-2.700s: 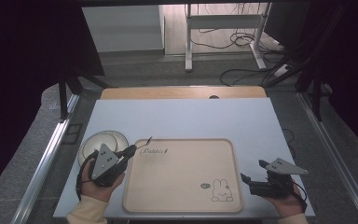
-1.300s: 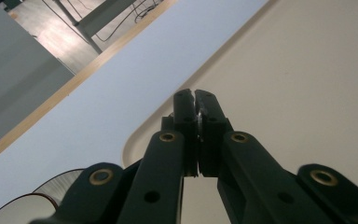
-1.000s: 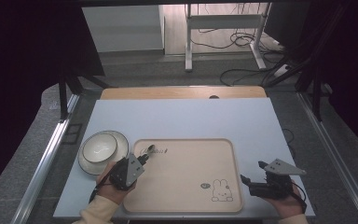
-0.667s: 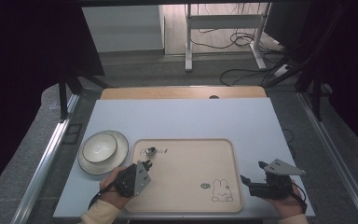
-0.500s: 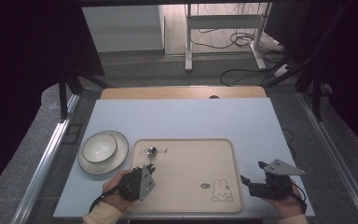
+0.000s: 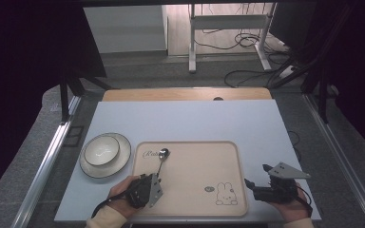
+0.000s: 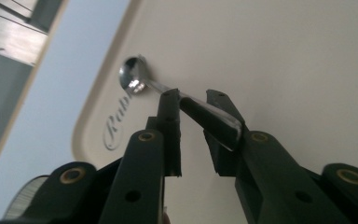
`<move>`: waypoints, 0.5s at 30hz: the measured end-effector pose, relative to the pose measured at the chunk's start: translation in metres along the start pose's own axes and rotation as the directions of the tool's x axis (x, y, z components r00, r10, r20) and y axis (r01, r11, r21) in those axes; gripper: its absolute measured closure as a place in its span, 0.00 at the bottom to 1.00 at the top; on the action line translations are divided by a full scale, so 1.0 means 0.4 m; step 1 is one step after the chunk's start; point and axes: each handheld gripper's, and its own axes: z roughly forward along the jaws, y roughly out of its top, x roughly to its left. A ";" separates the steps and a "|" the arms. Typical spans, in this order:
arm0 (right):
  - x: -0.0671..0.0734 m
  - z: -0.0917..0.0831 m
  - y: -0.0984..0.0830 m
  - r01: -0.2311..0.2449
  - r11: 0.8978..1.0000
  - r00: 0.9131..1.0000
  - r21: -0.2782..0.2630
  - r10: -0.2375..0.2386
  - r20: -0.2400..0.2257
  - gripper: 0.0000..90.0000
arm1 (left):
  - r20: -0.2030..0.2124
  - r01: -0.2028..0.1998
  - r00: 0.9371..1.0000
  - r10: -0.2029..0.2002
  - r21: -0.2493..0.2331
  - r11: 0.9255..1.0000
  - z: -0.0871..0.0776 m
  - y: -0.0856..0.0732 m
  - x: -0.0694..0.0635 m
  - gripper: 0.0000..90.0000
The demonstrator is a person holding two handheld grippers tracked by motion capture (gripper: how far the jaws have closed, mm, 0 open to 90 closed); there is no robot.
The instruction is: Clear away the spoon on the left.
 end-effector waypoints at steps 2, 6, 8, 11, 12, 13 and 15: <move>0.000 0.000 0.000 0.001 1.000 1.000 0.001 -0.001 0.000 0.17 | 0.021 -0.017 1.000 0.016 0.028 0.999 0.004 -0.001 0.000 0.83; 0.001 0.001 0.000 0.003 1.000 1.000 0.001 -0.003 0.000 0.17 | 0.056 -0.009 0.998 0.006 0.055 0.998 0.016 -0.002 -0.001 0.79; 0.001 0.001 0.000 0.003 1.000 1.000 0.002 -0.003 -0.001 0.17 | 0.061 0.003 0.998 -0.006 0.047 0.999 0.017 -0.003 0.002 0.77; 0.001 0.001 0.000 0.004 1.000 1.000 0.001 -0.004 -0.004 0.17 | 0.080 0.044 0.996 -0.047 0.042 0.998 0.018 -0.001 0.008 0.63; 0.001 0.001 0.000 0.004 1.000 1.000 0.001 -0.004 -0.003 0.17 | 0.095 0.045 0.994 -0.051 0.061 0.997 0.021 -0.002 0.010 0.57; 0.000 0.001 0.000 0.003 1.000 1.000 0.002 -0.003 -0.003 0.17 | 0.106 0.051 0.993 -0.058 0.070 0.996 0.025 -0.003 0.009 0.52; -0.001 0.002 0.000 0.001 1.000 1.000 0.003 -0.001 0.000 0.17 | 0.148 0.063 0.986 -0.076 0.087 0.994 0.033 -0.006 0.011 0.42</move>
